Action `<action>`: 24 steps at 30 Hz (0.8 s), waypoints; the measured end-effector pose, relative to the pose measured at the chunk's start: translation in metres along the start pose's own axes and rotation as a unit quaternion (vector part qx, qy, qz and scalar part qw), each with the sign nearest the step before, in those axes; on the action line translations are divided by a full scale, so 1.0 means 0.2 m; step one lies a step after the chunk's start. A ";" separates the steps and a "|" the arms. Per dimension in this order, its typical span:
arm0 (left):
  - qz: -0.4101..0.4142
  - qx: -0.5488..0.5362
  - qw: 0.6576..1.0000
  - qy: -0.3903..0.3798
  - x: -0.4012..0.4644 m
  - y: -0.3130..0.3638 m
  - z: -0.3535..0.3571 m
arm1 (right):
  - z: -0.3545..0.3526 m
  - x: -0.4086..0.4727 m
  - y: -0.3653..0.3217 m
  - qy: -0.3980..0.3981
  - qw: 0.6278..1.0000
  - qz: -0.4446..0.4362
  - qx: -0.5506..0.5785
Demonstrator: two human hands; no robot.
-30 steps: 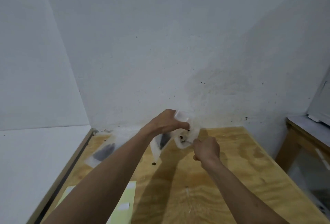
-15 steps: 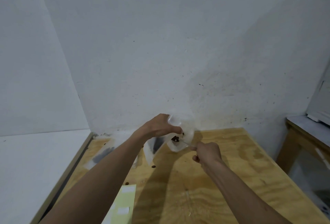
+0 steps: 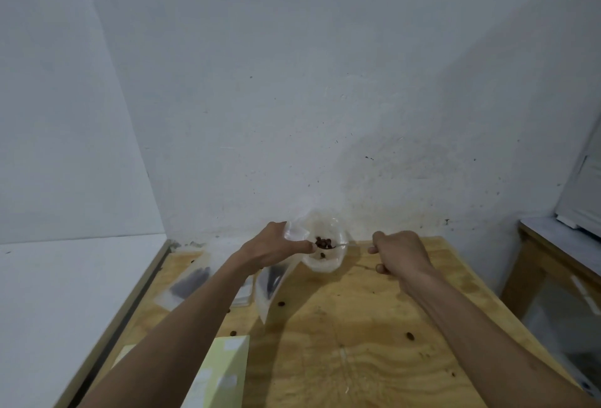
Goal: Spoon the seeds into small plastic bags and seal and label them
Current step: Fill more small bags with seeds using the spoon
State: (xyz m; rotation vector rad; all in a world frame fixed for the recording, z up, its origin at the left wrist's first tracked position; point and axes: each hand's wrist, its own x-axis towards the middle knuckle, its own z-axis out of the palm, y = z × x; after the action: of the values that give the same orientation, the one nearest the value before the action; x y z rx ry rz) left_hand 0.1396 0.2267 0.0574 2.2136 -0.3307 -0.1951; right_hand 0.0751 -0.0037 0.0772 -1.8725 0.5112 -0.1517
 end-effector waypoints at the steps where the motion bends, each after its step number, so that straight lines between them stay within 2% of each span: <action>1: 0.009 -0.011 1.000 -0.001 -0.01 -0.01 0.00 | -0.02 0.00 -0.02 -0.005 1.000 -0.006 -0.012; 4: 0.015 -0.012 1.000 0.012 -0.03 -0.02 0.02 | -0.08 -0.03 -0.09 -0.019 0.999 -0.016 -0.042; 9: 0.015 0.007 1.000 0.007 -0.03 -0.03 0.04 | -0.14 -0.06 -0.16 -0.022 0.999 -0.022 -0.026; 15: 0.041 0.003 0.999 -0.001 -0.03 -0.03 0.06 | -0.15 -0.08 -0.22 -0.045 0.996 -0.070 -0.030; 19: 0.043 0.014 0.999 0.003 -0.03 -0.02 0.09 | -0.11 -0.10 -0.21 -0.061 0.969 -0.204 -0.126; 22: 0.024 0.042 0.999 0.009 -0.02 -0.03 0.08 | -0.10 -0.12 -0.21 0.000 0.927 -0.318 -0.200; 24: 0.000 0.064 0.998 -0.003 0.00 -0.03 0.07 | -0.11 -0.12 -0.20 0.038 0.914 -0.350 -0.202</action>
State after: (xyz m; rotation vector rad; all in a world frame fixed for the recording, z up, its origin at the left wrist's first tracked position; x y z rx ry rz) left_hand 0.1364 0.2193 0.0435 2.3393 -0.3542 -0.1849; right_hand 0.0568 -0.0027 0.1260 -2.3997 -0.1191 -0.6359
